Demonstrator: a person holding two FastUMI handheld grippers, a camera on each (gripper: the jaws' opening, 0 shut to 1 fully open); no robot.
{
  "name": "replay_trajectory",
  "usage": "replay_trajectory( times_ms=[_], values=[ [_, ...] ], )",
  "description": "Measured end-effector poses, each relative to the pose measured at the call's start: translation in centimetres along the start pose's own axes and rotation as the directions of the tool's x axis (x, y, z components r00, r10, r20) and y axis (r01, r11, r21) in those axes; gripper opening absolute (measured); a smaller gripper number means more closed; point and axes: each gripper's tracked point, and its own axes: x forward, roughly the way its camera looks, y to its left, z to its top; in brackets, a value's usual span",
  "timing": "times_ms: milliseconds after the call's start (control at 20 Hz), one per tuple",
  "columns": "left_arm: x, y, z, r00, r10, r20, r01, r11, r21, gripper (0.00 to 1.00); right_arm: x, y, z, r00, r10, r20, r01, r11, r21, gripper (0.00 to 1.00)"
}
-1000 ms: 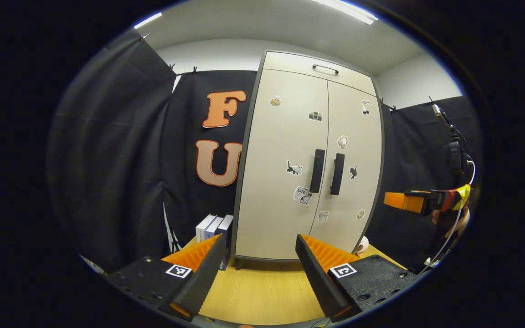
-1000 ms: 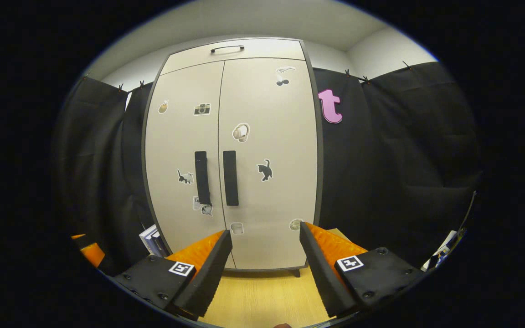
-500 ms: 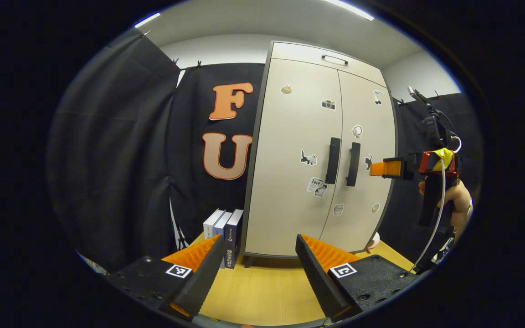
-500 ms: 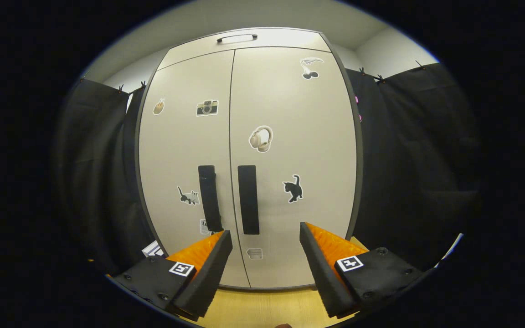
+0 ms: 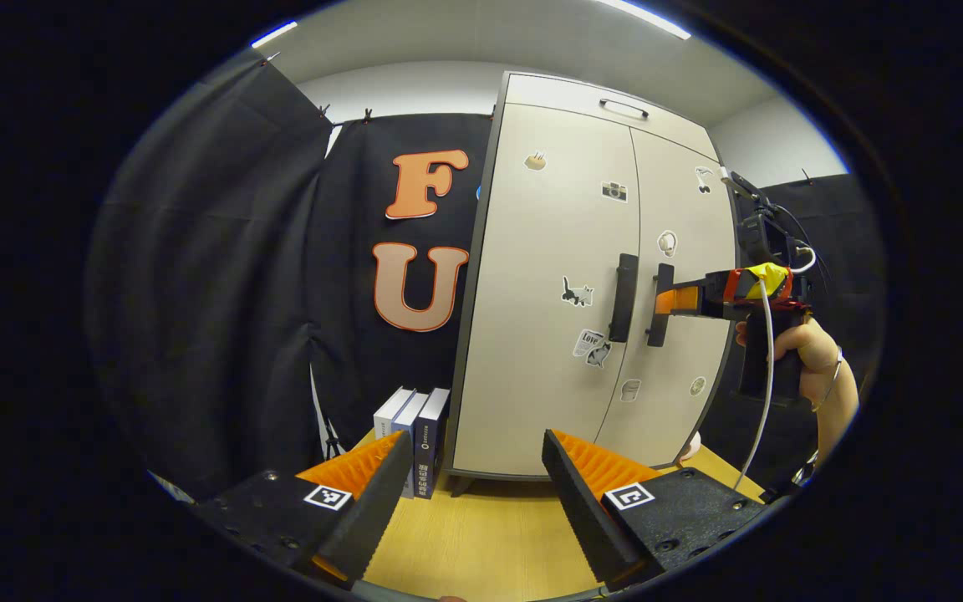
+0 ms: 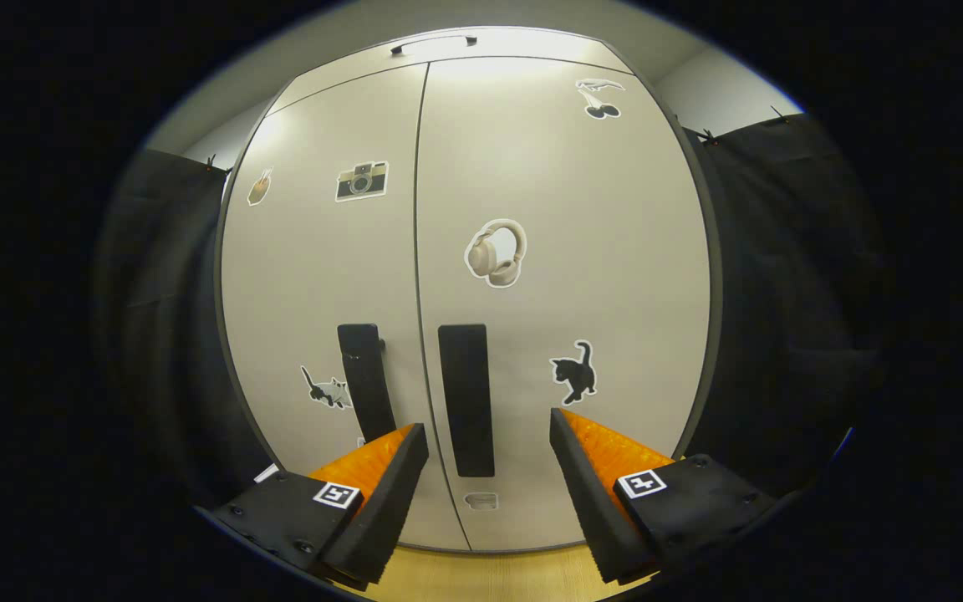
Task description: Open the right door of the double-door shoe cabinet with the right hand, and open the left door with the left hand.
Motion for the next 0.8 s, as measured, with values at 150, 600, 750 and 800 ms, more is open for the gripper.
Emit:
replay_trajectory(
  times_ms=[150, 600, 750, 800],
  values=[
    [0.3, 0.5, 0.0, 1.000, 0.007, -0.002, -0.007, 1.000, 0.007, 0.95, 1.7, 0.8, -0.3, 1.000, 0.012, -0.010, -0.012, 1.000, -0.026, 0.92],
    [0.4, 1.2, -0.1, 1.000, 0.017, -0.008, -0.017, 1.000, 0.003, 0.95, 4.3, 0.7, -1.2, 0.999, -0.002, -0.035, 0.002, 1.000, 0.010, 0.67],
    [0.1, 1.2, -0.1, 1.000, 0.013, -0.003, -0.013, 1.000, 0.011, 0.95, 4.7, 0.8, -1.4, 0.999, -0.003, -0.043, 0.004, 1.000, 0.019, 0.56],
    [0.0, 1.1, 0.1, 1.000, 0.015, 0.002, -0.015, 1.000, 0.012, 0.95, 4.7, 0.8, -1.5, 0.999, -0.008, -0.042, 0.008, 1.000, 0.021, 0.42]
  ],
)
